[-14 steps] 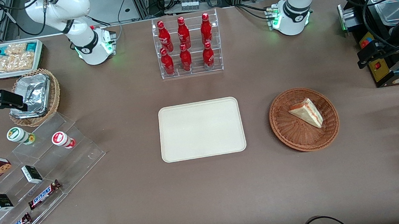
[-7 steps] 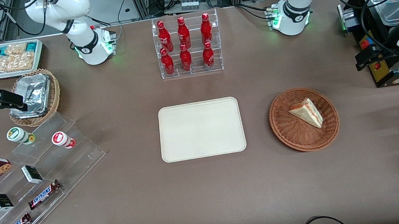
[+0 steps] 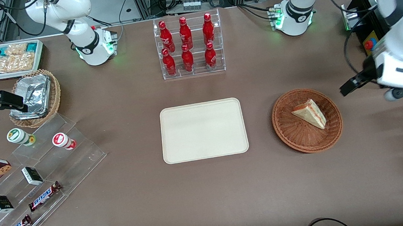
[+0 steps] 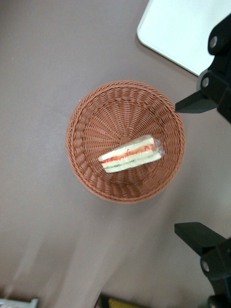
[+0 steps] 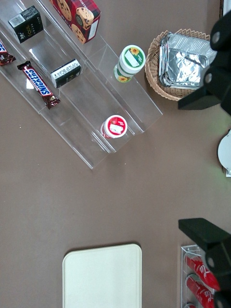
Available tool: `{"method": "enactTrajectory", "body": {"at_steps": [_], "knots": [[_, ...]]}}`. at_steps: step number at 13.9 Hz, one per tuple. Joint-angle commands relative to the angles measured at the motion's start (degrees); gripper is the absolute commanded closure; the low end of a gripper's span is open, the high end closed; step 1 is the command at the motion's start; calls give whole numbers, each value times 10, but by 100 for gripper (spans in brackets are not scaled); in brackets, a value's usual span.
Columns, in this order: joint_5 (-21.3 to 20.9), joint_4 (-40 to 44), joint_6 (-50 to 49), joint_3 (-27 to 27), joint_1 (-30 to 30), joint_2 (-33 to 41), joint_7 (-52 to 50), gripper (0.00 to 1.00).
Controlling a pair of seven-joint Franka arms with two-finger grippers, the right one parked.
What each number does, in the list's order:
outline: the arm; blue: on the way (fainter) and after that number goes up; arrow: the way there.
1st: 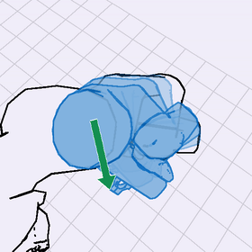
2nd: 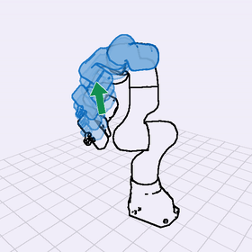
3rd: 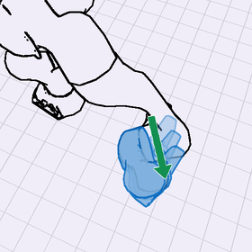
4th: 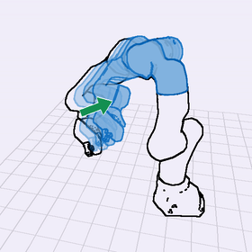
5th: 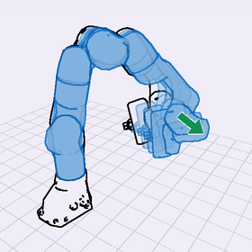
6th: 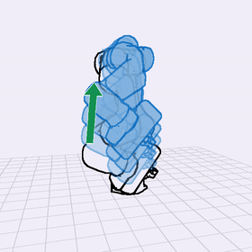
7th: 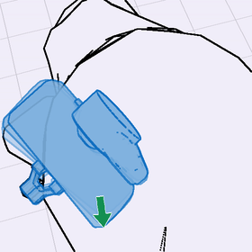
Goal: Place sandwich from basket to tray
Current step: 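Lower the open left gripper onto the wrapped sandwich and close it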
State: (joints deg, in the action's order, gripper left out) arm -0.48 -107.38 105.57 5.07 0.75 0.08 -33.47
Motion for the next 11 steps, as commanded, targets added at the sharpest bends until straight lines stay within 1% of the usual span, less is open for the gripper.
{"method": "enactTrajectory", "body": {"at_steps": [1, 3, 5, 8, 9, 11], "knots": [[-7, -106, 79, 6, -1, 48, -102, 0], [-7, -148, 131, 11, 2, 42, -190, 0], [-7, -191, 193, 20, 2, 33, -237, 0], [-8, -198, 228, 23, 2, -22, -247, 0], [-8, -201, 236, 32, 2, -36, -252, 0], [-8, -209, 260, 32, 2, -56, -254, 0]]}}
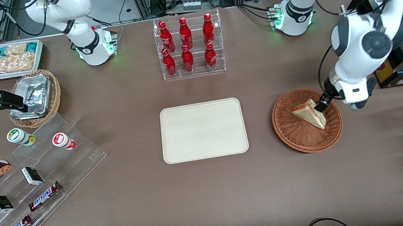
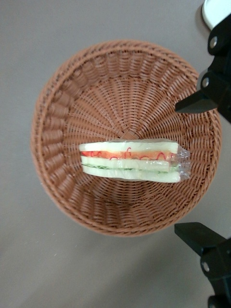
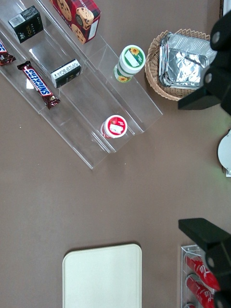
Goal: Place sandwich from basket to tray
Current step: 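Lower the open left gripper onto the wrapped sandwich and close it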
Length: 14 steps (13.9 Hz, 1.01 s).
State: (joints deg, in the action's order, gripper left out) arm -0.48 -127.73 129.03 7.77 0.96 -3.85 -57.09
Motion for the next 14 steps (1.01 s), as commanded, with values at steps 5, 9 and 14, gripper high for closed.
{"method": "enactTrajectory", "body": {"at_steps": [5, 9, 14], "knots": [[-9, -30, 74, 5, -2, -55, -17, 0], [-9, -42, 103, 5, -3, -73, -17, 0], [-8, -36, 105, 5, -4, -81, -18, 100]]}}
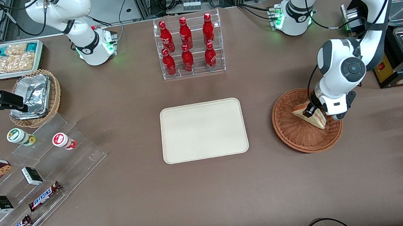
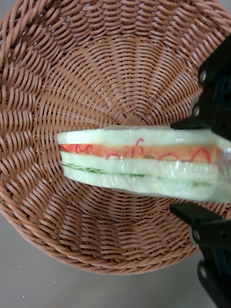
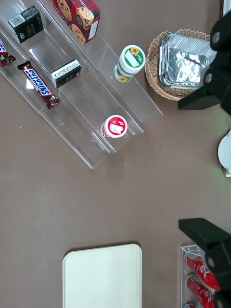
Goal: Place sandwich from basket to tray
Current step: 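Lift the sandwich out of the basket and carry it over the cream tray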
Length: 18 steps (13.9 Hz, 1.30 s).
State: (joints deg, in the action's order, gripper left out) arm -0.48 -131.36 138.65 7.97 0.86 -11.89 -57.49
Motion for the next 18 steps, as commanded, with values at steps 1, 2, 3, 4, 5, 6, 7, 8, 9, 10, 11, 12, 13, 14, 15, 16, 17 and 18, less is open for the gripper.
{"method": "enactTrajectory", "body": {"at_steps": [1, 2, 3, 4, 5, 6, 7, 8, 9, 10, 11, 12, 13, 14, 15, 16, 17, 18], "knots": [[-8, 1, 7, 3, -3, 1, -13, 100], [-8, 4, 5, 3, -2, 6, -14, 100], [-9, 16, -4, 3, 1, 16, -12, 100], [-9, 43, -34, 3, 2, 28, -12, 100], [-10, 92, -90, 6, 4, 30, -13, 100], [-21, 155, -158, 11, 19, 26, -13, 100], [-31, 212, -209, 12, 34, 15, -14, 100], [-33, 268, -252, 12, 48, -7, -15, 100], [-34, 312, -281, 12, 69, -23, -17, 100], [-39, 342, -293, 12, 96, -38, -24, 100], [-48, 362, -293, 12, 123, -58, -38, 100], [-64, 381, -292, 12, 156, -83, -44, 100], [-76, 405, -291, 12, 186, -111, -43, 100], [-77, 425, -290, 12, 207, -137, -45, 100], [-74, 441, -288, 12, 229, -159, -42, 100], [-71, 458, -288, 13, 248, -181, -35, 100], [-71, 473, -286, 13, 265, -201, -35, 100], [-71, 479, -283, 13, 287, -217, -35, 100]]}}
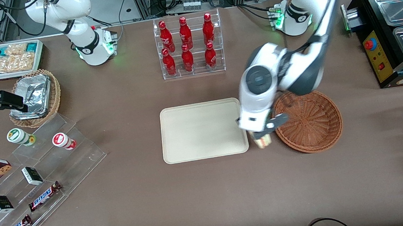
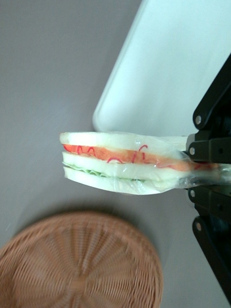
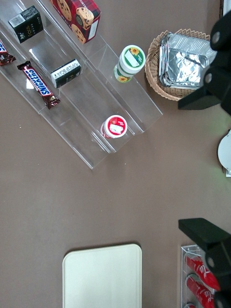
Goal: Place sandwich from basket to tray
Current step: 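Lift the sandwich out of the basket and carry it over the cream tray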
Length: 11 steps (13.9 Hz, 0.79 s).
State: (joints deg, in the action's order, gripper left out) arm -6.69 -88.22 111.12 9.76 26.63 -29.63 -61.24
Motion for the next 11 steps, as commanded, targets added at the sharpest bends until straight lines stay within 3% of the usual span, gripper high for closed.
{"method": "enactTrajectory", "body": {"at_steps": [1, 8, 11], "knots": [[-10, 53, 6, -5, 47, -51, 2, 100], [-14, 54, 83, -5, 124, -95, 9, 100], [-8, 54, 96, -5, 137, -110, 59, 100]]}}
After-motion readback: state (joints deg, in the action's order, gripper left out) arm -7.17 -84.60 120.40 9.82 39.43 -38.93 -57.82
